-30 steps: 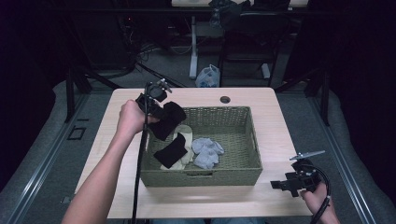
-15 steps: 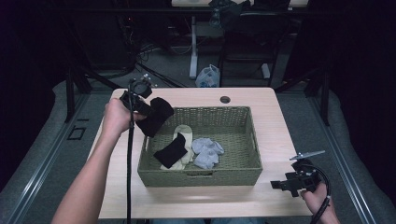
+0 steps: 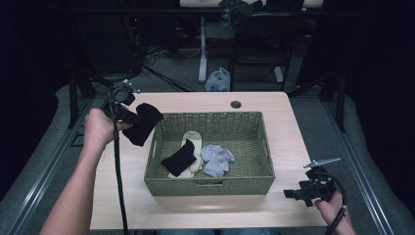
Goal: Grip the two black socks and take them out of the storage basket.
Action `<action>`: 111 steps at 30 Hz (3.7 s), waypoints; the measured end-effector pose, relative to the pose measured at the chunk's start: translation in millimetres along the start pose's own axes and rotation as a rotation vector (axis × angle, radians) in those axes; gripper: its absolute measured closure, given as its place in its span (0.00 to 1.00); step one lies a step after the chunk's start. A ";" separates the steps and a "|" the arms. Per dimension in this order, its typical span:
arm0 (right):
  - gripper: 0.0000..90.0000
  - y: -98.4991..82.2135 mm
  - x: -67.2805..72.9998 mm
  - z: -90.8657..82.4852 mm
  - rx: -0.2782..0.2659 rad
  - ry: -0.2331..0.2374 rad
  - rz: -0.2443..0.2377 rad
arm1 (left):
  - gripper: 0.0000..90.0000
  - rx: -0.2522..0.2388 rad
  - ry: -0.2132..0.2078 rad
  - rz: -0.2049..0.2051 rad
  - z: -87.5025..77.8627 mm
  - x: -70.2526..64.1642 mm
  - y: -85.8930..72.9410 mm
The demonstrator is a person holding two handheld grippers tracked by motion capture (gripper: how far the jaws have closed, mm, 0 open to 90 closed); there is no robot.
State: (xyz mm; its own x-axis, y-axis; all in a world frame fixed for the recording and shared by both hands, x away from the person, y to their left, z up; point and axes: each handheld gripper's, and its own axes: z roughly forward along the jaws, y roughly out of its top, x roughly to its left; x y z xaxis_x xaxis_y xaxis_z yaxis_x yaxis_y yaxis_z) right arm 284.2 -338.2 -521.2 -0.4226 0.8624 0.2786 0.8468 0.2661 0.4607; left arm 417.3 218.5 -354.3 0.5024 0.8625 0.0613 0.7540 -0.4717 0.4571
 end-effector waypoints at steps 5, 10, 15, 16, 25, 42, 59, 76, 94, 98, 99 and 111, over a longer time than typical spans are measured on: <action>0.19 0.1 -0.1 -0.2 0.003 0.002 -0.002 | 0.87 0.004 0.017 -0.040 1.3 12.0 -16.1; 0.19 0.1 0.2 -0.3 0.003 0.001 -0.003 | 0.87 0.008 0.019 -0.075 4.3 21.4 -31.3; 0.19 0.2 0.3 -0.4 0.003 -0.001 -0.002 | 0.87 0.015 0.021 -0.099 8.1 28.0 -44.3; 0.19 0.1 0.3 -0.4 0.003 -0.001 -0.002 | 0.87 0.017 0.018 -0.105 8.5 29.2 -46.7; 0.19 0.2 0.4 -0.5 0.009 -0.003 -0.006 | 0.87 0.036 0.048 -0.137 16.4 35.0 -68.5; 0.19 -0.1 1.1 0.0 0.008 -0.011 -0.006 | 0.87 0.044 0.040 -0.186 47.1 35.1 -96.5; 0.19 0.1 0.9 0.2 0.011 -0.007 -0.008 | 0.87 0.039 0.005 -0.242 78.6 30.5 -118.9; 0.19 0.4 1.4 0.7 0.006 0.001 -0.006 | 0.87 0.081 -0.010 -0.275 102.4 31.9 -137.8; 0.19 0.6 1.5 -0.2 0.004 0.003 -0.007 | 0.47 0.140 -0.063 -0.331 121.8 42.2 -148.7; 0.19 0.8 1.6 -0.8 0.001 0.000 -0.005 | 0.15 0.077 -0.050 -0.346 96.9 42.2 -140.3; 0.19 0.8 1.5 -0.5 0.000 0.000 -0.004 | 0.13 0.045 -0.044 -0.343 87.5 40.6 -136.2; 0.19 0.3 1.4 -0.9 -0.003 -0.002 0.001 | 0.02 -0.091 -0.025 -0.172 27.5 -2.2 -61.2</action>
State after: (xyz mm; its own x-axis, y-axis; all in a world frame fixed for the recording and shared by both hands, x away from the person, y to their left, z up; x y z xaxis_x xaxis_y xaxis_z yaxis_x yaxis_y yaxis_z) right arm 283.6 -337.3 -519.9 -0.4208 0.8636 0.2776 0.8463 0.2637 0.4629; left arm 381.7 240.4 -406.8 0.3807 0.9236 -0.0457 0.7885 -0.2984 0.5378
